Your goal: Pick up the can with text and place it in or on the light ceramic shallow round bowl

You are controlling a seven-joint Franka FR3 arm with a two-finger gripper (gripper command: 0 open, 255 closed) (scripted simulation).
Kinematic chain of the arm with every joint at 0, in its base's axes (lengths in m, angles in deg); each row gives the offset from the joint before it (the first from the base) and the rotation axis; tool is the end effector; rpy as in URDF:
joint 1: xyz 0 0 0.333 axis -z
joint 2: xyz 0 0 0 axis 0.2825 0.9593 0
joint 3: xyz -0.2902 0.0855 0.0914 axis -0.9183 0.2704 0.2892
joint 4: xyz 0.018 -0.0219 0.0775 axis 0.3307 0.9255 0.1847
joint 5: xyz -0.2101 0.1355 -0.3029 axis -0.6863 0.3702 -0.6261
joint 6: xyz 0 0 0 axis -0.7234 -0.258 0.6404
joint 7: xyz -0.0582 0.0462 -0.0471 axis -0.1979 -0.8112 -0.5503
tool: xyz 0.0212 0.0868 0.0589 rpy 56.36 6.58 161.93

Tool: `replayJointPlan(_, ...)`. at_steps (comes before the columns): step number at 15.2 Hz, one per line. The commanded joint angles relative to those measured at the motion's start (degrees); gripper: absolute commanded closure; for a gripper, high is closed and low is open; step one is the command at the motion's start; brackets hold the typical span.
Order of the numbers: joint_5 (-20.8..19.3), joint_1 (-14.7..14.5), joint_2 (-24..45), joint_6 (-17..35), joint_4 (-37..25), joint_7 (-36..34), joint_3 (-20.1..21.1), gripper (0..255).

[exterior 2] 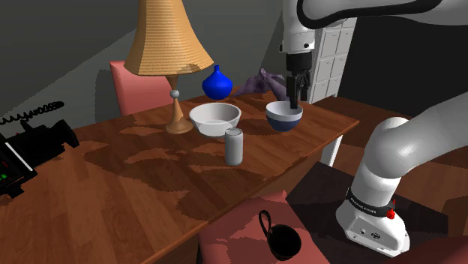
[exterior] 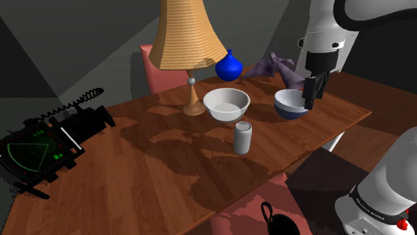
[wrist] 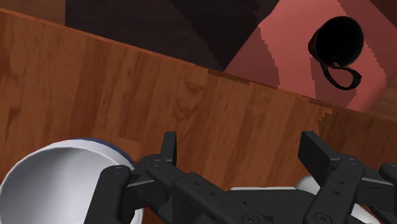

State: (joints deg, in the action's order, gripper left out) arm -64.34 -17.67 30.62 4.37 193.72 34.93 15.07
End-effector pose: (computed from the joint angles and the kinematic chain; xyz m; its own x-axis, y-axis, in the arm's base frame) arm 0.3014 0.0415 0.5520 0.9760 0.1218 -0.1808 0.1160 -0.9924 -0.0423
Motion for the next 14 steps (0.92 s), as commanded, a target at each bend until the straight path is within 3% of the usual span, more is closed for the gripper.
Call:
replayJointPlan(1, 0.00, 0.00, 0.00, 0.00, 0.00, 0.00, 0.00, 0)
replayJointPlan(8, 4.48, -1.91, 6.68, 10.78, -0.70, -9.14, 8.34, 0)
replayJointPlan(14, 5.29, -2.45, 15.12, 19.65, -4.31, -17.23, 15.44, 0)
